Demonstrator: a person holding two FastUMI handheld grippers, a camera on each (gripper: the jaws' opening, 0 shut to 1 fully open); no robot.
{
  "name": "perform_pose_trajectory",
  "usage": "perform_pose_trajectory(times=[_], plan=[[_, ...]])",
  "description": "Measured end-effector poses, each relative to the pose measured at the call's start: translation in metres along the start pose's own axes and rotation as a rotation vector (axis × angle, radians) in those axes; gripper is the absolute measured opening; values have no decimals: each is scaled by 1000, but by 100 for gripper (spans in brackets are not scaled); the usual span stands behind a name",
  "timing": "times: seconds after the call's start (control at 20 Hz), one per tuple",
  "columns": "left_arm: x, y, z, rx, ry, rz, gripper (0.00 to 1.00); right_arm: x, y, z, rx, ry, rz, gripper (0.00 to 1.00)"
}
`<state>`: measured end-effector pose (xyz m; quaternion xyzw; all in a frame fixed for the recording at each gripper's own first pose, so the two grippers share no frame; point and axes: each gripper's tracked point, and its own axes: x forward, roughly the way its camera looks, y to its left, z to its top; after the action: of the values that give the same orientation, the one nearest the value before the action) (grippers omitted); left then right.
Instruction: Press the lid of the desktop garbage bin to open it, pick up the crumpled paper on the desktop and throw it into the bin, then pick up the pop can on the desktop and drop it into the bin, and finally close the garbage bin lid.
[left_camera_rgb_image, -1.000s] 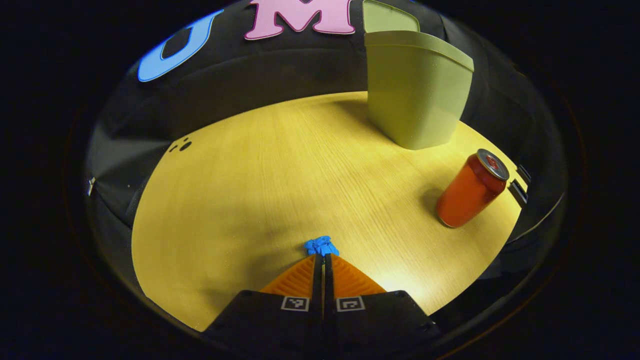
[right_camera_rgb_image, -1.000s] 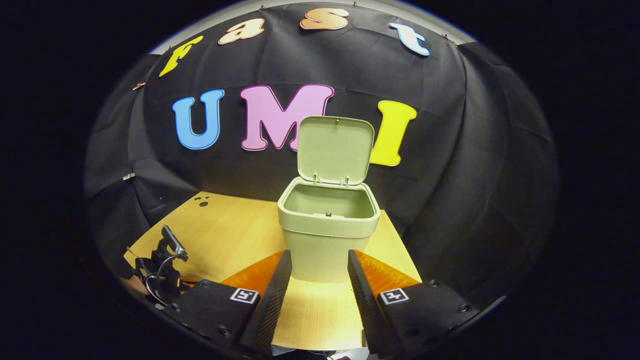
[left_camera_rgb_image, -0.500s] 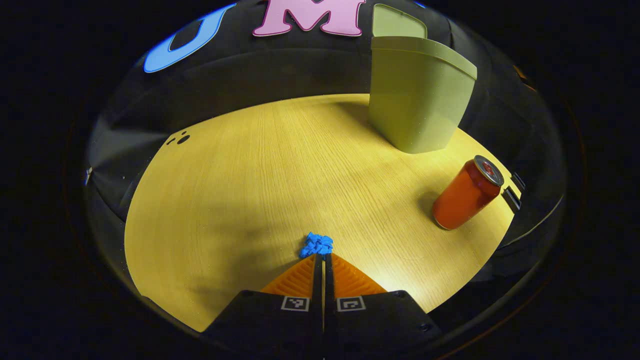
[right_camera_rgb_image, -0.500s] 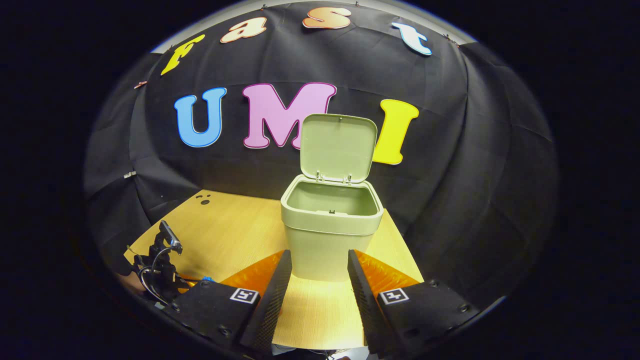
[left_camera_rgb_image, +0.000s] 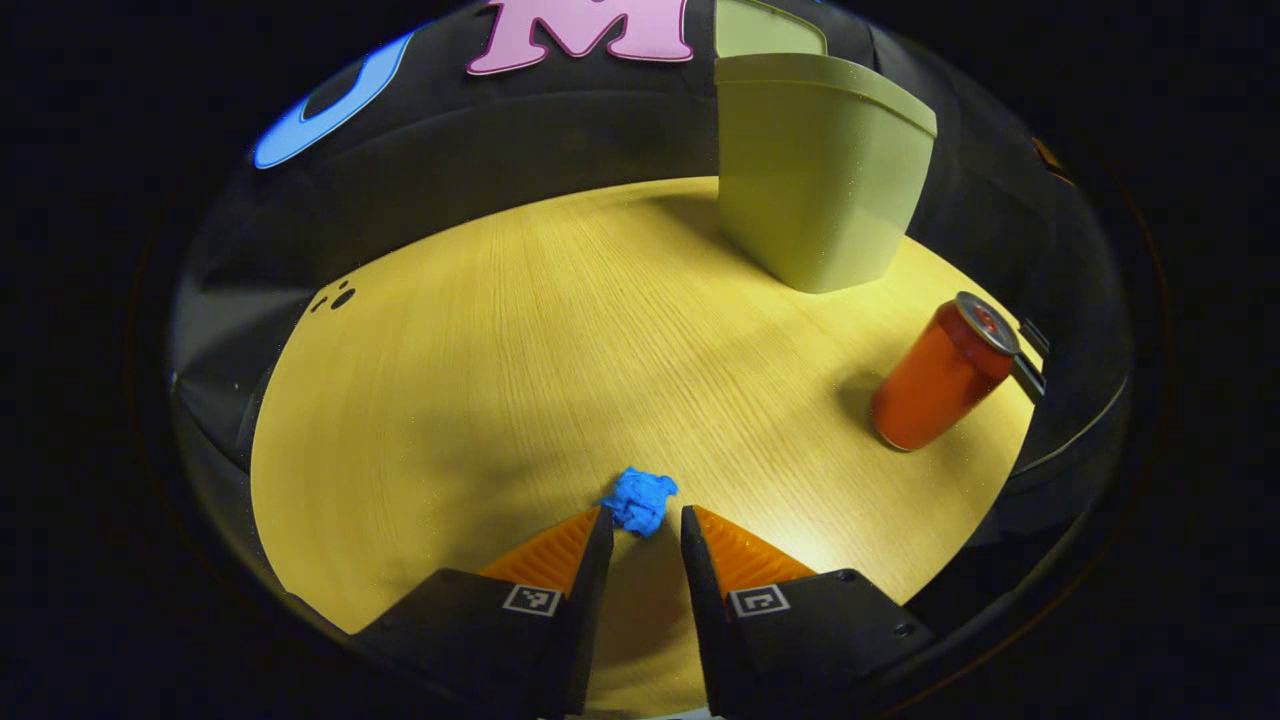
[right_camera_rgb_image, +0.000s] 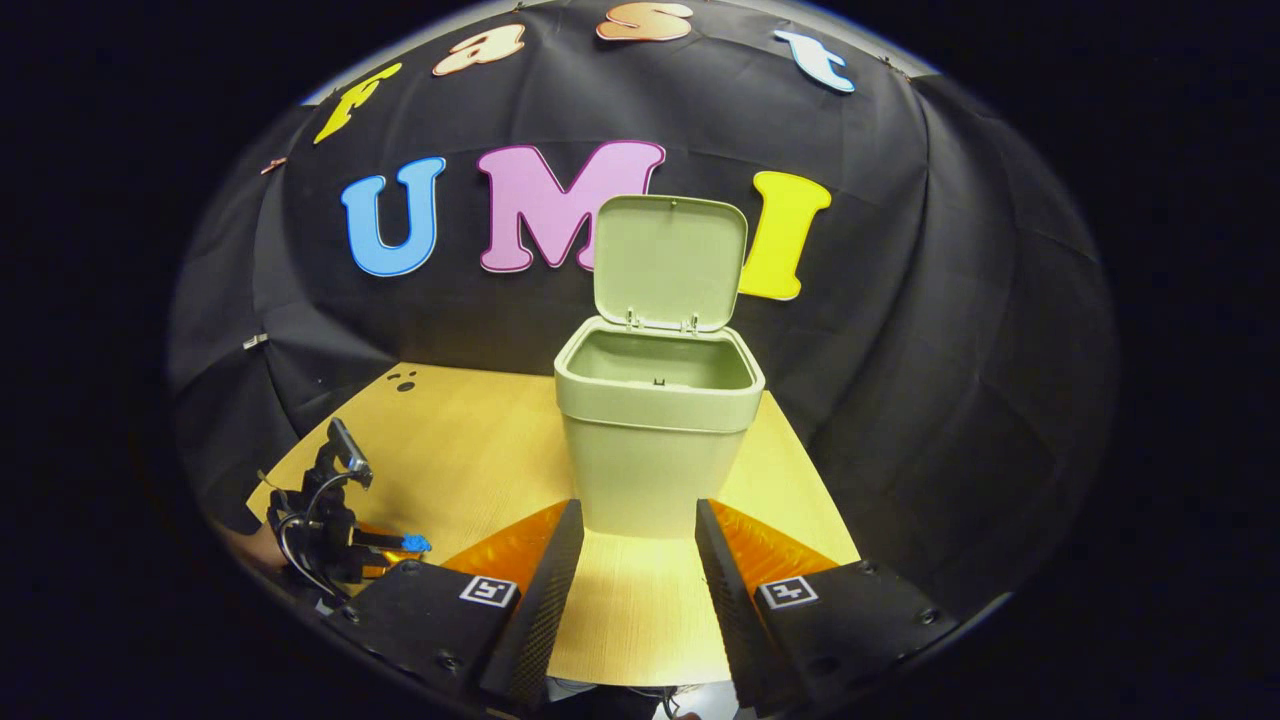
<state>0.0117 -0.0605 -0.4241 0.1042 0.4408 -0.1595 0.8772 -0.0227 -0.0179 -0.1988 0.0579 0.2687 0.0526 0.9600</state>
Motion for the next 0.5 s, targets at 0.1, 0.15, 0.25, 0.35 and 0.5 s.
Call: perform_pose_trajectory(times=[0.1,0.15,0.25,0.35,0.5], plan=[[5,3,2,1,8,8,47,2,-2,0,11,7,1,72],[7,3,5,-2,5,7,47,2,-2,-1,13,12,2,72],[7,3,8,-6,1,-3,47,3,-2,-4,11,20,6,72],[12,0,11,-4,-2,-17,47,5,0,-6,5,30,14,72],[13,-4,15,4,-20,-23,33,5,1,-11,-8,41,21,72]])
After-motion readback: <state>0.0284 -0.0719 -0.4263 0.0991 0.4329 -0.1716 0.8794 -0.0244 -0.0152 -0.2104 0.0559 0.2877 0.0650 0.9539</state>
